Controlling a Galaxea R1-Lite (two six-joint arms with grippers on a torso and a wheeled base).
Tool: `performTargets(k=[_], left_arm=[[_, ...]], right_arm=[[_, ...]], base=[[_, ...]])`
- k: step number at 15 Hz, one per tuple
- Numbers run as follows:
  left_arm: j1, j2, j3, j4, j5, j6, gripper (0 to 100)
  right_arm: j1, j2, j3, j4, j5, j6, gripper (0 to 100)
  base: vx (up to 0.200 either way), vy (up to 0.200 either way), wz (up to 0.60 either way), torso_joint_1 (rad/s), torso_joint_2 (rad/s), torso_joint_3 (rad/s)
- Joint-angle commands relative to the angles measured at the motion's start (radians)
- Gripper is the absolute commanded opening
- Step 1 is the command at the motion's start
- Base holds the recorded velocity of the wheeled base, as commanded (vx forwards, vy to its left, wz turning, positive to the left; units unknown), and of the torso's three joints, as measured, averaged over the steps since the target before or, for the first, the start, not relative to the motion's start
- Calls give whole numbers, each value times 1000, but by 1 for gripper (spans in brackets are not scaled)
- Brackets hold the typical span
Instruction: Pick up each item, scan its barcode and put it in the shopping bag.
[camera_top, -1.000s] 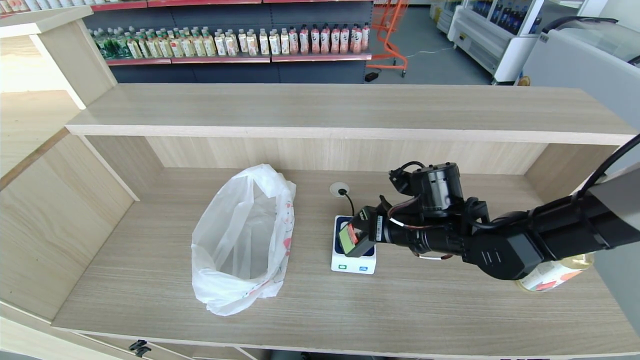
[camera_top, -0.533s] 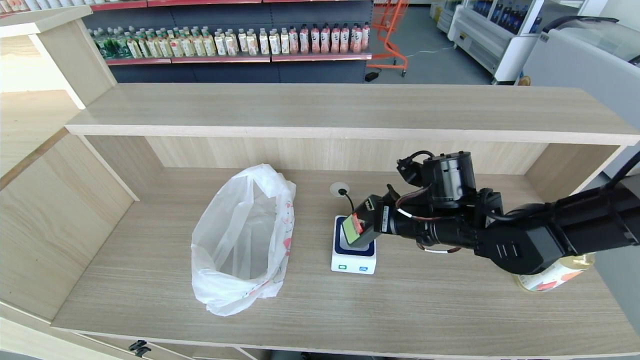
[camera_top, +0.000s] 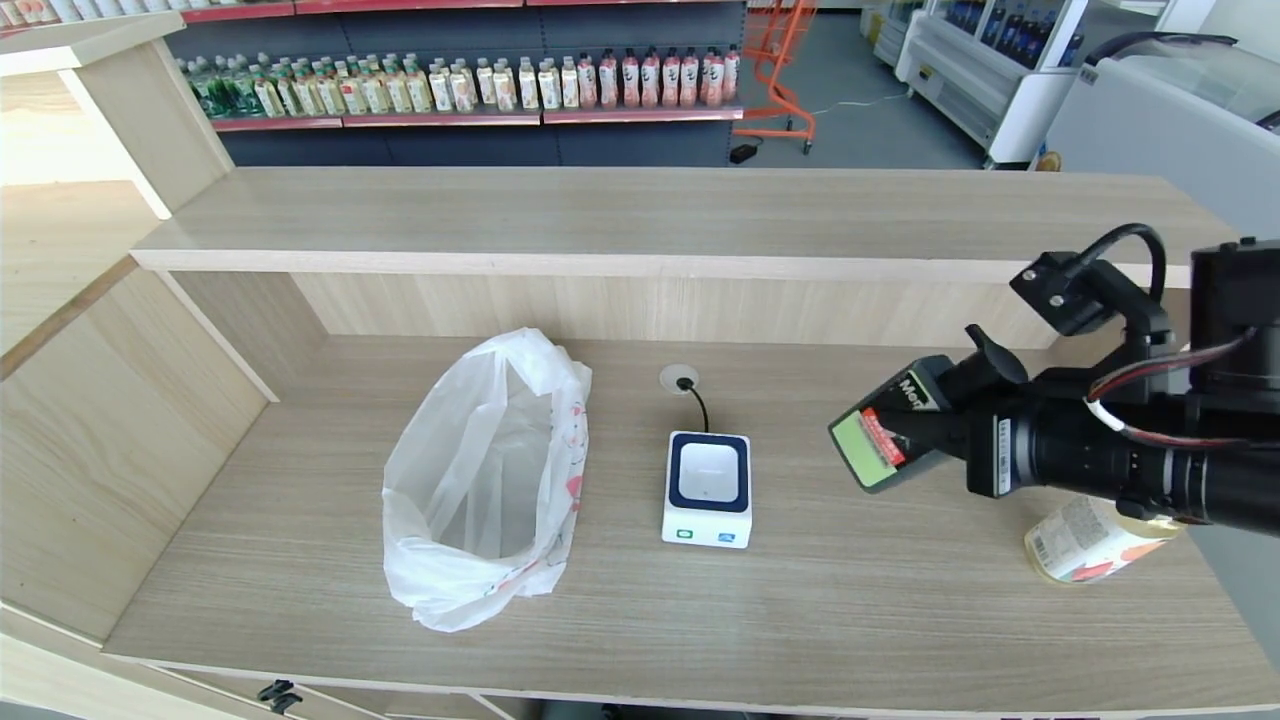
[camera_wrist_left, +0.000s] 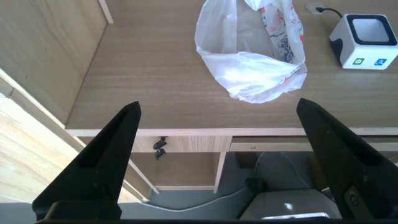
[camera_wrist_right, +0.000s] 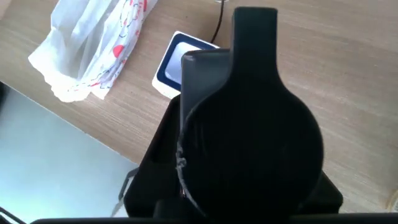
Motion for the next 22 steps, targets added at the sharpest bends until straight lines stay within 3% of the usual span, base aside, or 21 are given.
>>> performTargets(k=[1, 7, 10, 13, 16, 22], left_arm=[[0, 2, 0, 0, 0, 0, 100], [0, 2, 0, 0, 0, 3, 100], [0, 2, 0, 0, 0, 3, 100], [0, 0, 0, 0, 0, 5, 100], [0, 2, 0, 0, 0, 2, 100], [0, 2, 0, 0, 0, 0, 100]], right_arm=[[-52, -213, 133, 12, -15, -39, 0], [-54, -263, 144, 20, -18, -46, 0], [-54, -259, 149, 48, -10, -39, 0], [-51, -236, 144, 46, -4, -32, 0], [-51, -217, 133, 46, 22, -11, 0], [-47, -85, -6, 48, 66, 158, 0]], base=[[0, 0, 0, 0, 0, 0], [0, 0, 0, 0, 0, 0], [-200, 0, 0, 4, 1, -1], [0, 0, 0, 0, 0, 0], [0, 200, 0, -2, 1, 7], [0, 167, 0, 8, 5, 1]])
